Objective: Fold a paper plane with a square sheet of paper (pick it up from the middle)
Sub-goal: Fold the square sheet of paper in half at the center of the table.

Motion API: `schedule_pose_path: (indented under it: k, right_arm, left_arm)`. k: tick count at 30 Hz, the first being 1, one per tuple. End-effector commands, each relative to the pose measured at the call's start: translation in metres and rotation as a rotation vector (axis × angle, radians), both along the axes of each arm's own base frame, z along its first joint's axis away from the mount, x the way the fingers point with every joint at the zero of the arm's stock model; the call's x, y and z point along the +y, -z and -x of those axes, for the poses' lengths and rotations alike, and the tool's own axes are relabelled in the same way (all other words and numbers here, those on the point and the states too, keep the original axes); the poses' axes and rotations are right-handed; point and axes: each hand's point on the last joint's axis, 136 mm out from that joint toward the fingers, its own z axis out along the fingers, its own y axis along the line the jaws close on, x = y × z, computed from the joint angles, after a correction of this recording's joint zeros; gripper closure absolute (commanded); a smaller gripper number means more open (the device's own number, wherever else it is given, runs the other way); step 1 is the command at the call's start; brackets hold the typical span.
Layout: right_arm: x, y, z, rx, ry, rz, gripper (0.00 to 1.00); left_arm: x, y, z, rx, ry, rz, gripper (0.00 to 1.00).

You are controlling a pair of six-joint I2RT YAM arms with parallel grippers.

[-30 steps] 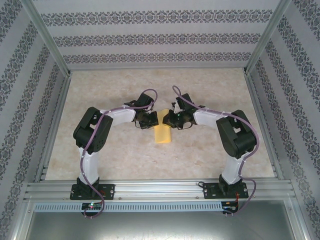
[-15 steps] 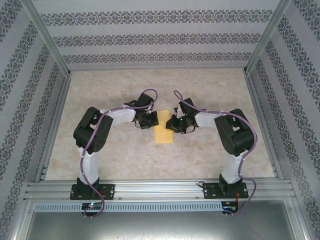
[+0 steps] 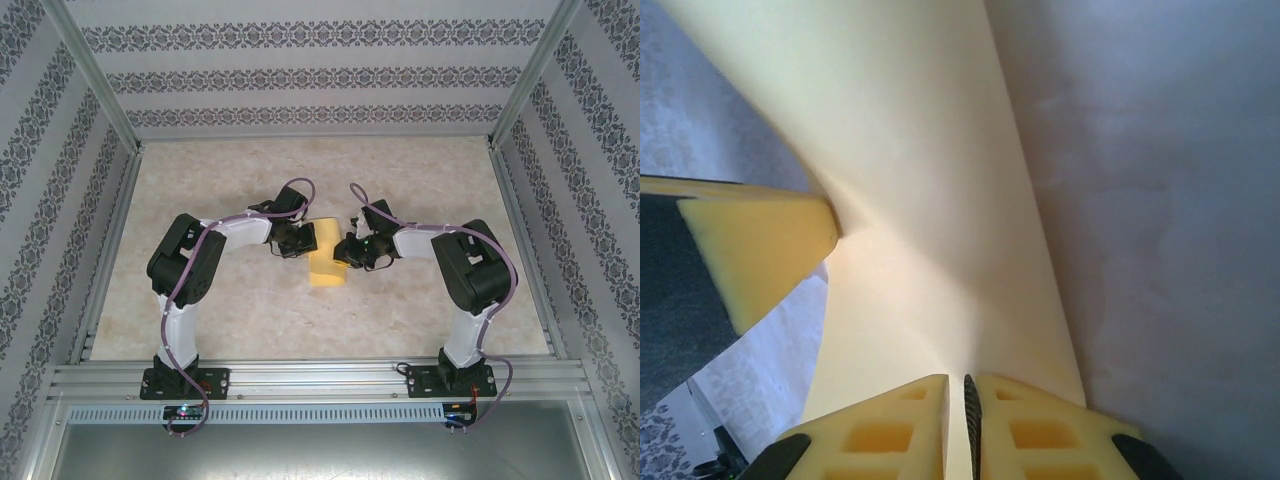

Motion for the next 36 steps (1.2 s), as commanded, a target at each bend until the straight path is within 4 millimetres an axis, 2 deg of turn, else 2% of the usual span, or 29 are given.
schedule_pose_path:
  k: [1, 6, 14, 18, 21, 26, 29, 32, 36]
  right_arm:
    - [0.016, -0.029, 0.005, -0.058, -0.058, -0.058, 0.85]
    - [0.017, -0.021, 0.017, -0.035, -0.061, -0.051, 0.85]
    - [-0.006, 0.014, 0.033, 0.031, -0.021, 0.038, 0.85]
    - [-0.012, 0.023, 0.038, 0.047, -0.015, 0.064, 0.85]
    - [-0.007, 0.015, 0.036, 0.04, -0.024, 0.041, 0.85]
    - [0.004, -0.022, 0.026, -0.038, -0.037, -0.012, 0.84]
    - [0.009, -0.034, 0.027, -0.058, -0.05, -0.042, 0.84]
    - [0.008, -0.03, 0.031, -0.05, -0.06, -0.034, 0.84]
    - [0.003, -0.008, 0.041, -0.001, -0.059, -0.002, 0.85]
  left_arm:
    - [0.011, 0.029, 0.023, 0.091, 0.017, -0.092, 1.0]
    - [0.011, 0.029, 0.023, 0.091, 0.017, -0.092, 1.0]
    - [0.011, 0.029, 0.023, 0.089, 0.015, -0.091, 1.0]
    - [0.012, 0.028, 0.023, 0.09, 0.017, -0.093, 1.0]
    - [0.013, 0.029, 0.024, 0.089, 0.015, -0.096, 1.0]
    - [0.012, 0.028, 0.024, 0.087, 0.02, -0.096, 1.0]
    - [0.012, 0.029, 0.024, 0.088, 0.021, -0.097, 1.0]
    - [0.011, 0.028, 0.024, 0.088, 0.028, -0.097, 1.0]
    - [0.012, 0.029, 0.024, 0.089, 0.029, -0.102, 1.0]
